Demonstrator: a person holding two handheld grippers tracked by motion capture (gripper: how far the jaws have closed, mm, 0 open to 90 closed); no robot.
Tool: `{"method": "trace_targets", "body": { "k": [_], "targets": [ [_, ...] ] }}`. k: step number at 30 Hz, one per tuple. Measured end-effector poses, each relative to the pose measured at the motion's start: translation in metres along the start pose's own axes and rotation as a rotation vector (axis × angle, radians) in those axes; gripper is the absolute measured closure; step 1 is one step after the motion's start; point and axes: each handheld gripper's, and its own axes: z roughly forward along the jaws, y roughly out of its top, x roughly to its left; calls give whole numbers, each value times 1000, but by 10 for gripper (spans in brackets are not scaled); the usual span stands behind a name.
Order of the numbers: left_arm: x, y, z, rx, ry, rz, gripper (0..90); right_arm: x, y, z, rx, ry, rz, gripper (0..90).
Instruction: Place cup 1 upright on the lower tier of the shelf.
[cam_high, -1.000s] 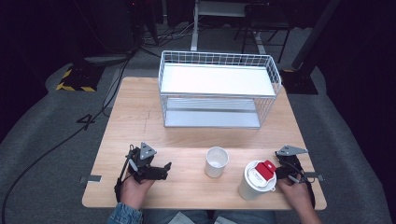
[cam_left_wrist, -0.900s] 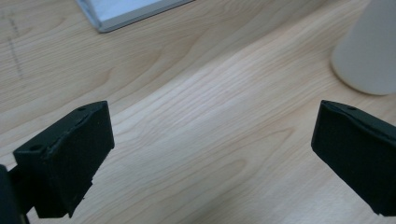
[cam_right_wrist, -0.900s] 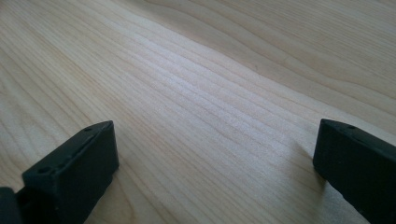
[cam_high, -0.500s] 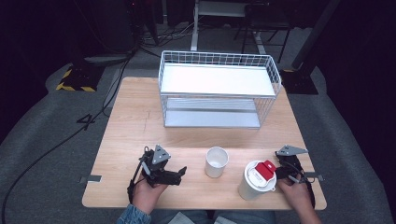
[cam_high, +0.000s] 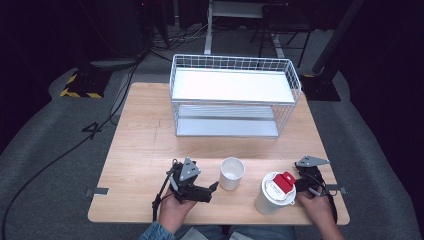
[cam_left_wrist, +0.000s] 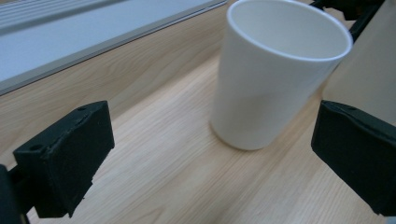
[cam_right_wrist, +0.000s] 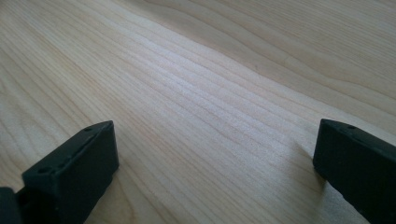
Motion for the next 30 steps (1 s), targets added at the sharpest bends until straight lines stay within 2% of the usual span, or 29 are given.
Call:
{"method": "trace_targets", "body": {
  "k": [3, 11, 16, 23, 27, 30],
  "targets": [
    [-10, 3, 11, 2, -30, 24, 0, 0, 0, 0, 0, 0, 0, 3],
    [-17, 6, 24, -12, -66, 36, 0, 0, 0, 0, 0, 0, -1, 3],
    [-19, 8, 36, -27, -75, 33, 0, 0, 0, 0, 0, 0, 0, 3],
    [-22, 8, 57, -33, -68, -5, 4, 0, 0, 0, 0, 0, 0, 3],
    [-22, 5, 66, -18, -66, 14, 5, 0, 0, 0, 0, 0, 0, 3],
    [-22, 4, 70, -18, -73, 11, 14, 0, 0, 0, 0, 0, 0, 3]
  ]
}}
